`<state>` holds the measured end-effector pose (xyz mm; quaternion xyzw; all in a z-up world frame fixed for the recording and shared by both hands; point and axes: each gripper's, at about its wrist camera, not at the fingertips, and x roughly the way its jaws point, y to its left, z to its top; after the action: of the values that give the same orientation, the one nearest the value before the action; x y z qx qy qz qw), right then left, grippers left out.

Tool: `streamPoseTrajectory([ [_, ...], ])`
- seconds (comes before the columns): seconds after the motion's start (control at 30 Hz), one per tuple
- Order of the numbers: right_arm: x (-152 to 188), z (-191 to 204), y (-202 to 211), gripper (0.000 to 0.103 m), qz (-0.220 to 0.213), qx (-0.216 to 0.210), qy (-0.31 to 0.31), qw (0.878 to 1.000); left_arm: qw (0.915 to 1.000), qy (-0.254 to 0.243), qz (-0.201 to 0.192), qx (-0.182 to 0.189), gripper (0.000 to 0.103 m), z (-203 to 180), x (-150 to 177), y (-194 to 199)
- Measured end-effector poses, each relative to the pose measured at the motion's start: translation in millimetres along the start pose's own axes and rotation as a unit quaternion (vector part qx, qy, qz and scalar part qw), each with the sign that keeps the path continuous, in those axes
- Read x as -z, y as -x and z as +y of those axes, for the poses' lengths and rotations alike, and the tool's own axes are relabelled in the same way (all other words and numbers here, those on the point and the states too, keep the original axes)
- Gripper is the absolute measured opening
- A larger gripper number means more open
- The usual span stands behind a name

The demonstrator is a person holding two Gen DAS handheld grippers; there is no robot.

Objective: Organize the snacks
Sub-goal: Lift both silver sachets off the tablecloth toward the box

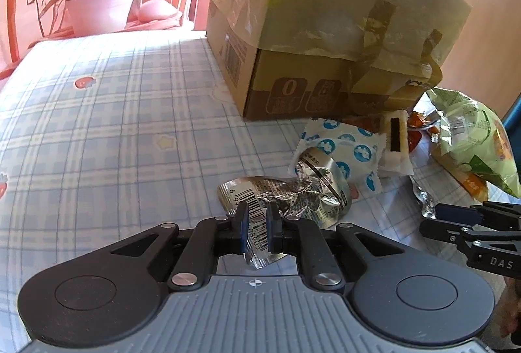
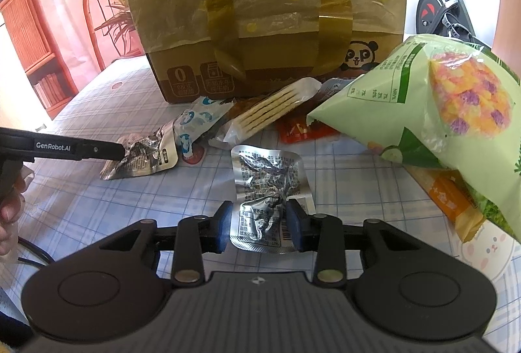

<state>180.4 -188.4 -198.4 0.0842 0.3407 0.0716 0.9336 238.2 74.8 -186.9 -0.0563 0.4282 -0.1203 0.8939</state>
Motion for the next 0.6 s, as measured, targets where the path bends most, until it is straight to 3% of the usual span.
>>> streamPoseTrajectory([
  [0.2, 1, -1, 0, 0.038, -0.002, -0.002, -0.003, 1.0, 0.9999, -0.006, 0.007, 0.008, 0.016, -8, 5, 3],
  [0.27, 1, -1, 0, 0.038, -0.002, -0.004, -0.004, 1.0, 0.9997, 0.0, 0.012, 0.023, 0.035, -8, 6, 4],
  [0.33, 1, -2, 0, 0.038, -0.002, -0.004, -0.004, 1.0, 0.9992, 0.0, 0.013, 0.039, 0.043, -11, 7, 6],
  [0.6, 2, -2, 0, 0.038, -0.004, -0.006, -0.007, 1.0, 0.9972, -0.051, 0.009, 0.054, 0.047, -25, 10, 11],
])
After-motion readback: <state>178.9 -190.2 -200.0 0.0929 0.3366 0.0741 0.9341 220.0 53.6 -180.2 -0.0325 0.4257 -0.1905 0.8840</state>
